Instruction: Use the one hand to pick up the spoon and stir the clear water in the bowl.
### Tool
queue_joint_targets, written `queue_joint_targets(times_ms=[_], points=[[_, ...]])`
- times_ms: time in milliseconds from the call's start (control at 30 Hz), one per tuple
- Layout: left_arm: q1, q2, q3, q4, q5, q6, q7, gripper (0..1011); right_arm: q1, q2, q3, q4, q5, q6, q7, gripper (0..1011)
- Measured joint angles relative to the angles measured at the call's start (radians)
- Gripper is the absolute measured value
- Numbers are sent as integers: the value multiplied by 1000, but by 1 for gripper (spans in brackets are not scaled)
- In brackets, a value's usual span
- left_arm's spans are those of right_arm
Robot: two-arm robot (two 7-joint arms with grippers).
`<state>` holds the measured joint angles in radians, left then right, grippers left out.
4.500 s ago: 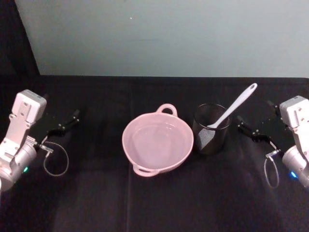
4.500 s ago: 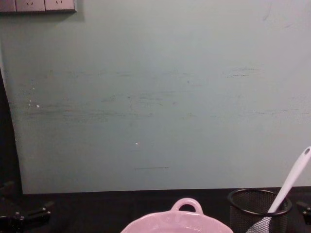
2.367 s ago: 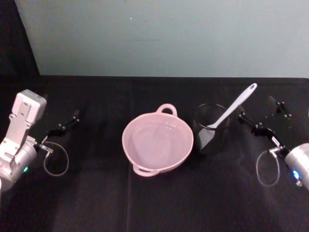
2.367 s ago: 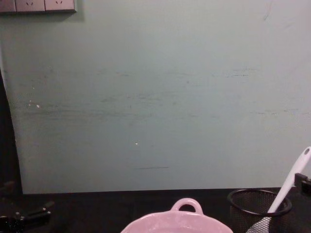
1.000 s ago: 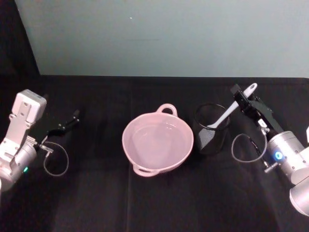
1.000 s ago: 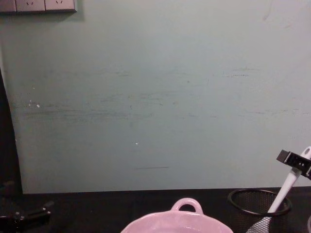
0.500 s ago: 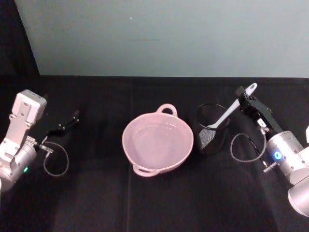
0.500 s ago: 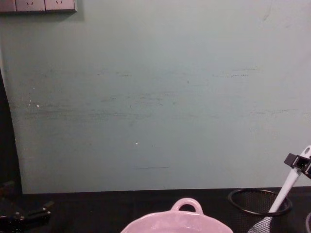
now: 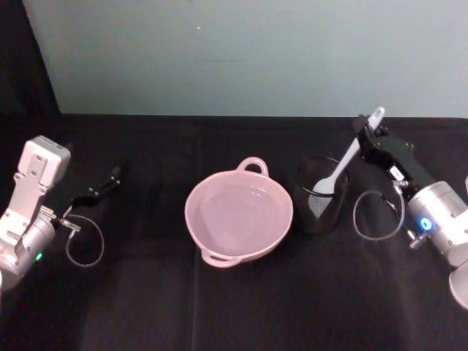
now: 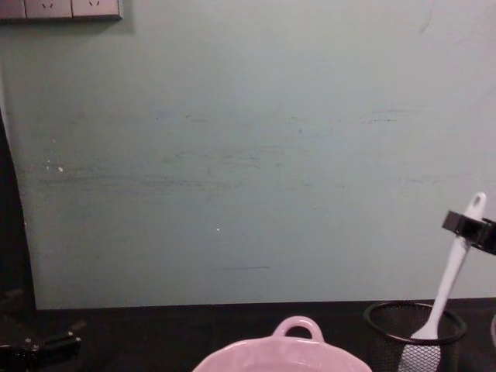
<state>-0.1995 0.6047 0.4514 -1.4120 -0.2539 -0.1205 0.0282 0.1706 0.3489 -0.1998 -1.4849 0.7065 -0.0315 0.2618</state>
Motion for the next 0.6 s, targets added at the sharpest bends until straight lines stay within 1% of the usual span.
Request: queue_joint_targets(times_ms=[33, 67, 100, 133, 200, 233, 367, 600], points=[[0, 0, 0, 0, 0, 0, 0, 1011, 3, 8, -5, -9, -14, 5, 2, 117], [0, 0, 0, 0, 0, 0, 0, 1011, 11, 27, -17, -26, -40, 19, 11, 116], [0, 0, 0, 0, 0, 0, 0, 1011, 15, 36, -21, -33, -50, 24, 15, 117], [0, 0, 0, 0, 0, 0, 0, 1011, 24, 56, -32, -48, -74, 38, 28, 117], [0, 0, 0, 0, 0, 0, 0, 1011, 35, 75, -41, -64, -92, 54, 47, 116], [0, 0, 0, 0, 0, 0, 0, 1011, 45, 94, -49, -76, -106, 68, 63, 116], [0, 0, 0, 0, 0, 0, 0, 1011, 66, 127, -60, -106, -124, 96, 99, 117], [0, 0, 0, 0, 0, 0, 0, 1011, 96, 170, -67, -147, -132, 133, 138, 117]])
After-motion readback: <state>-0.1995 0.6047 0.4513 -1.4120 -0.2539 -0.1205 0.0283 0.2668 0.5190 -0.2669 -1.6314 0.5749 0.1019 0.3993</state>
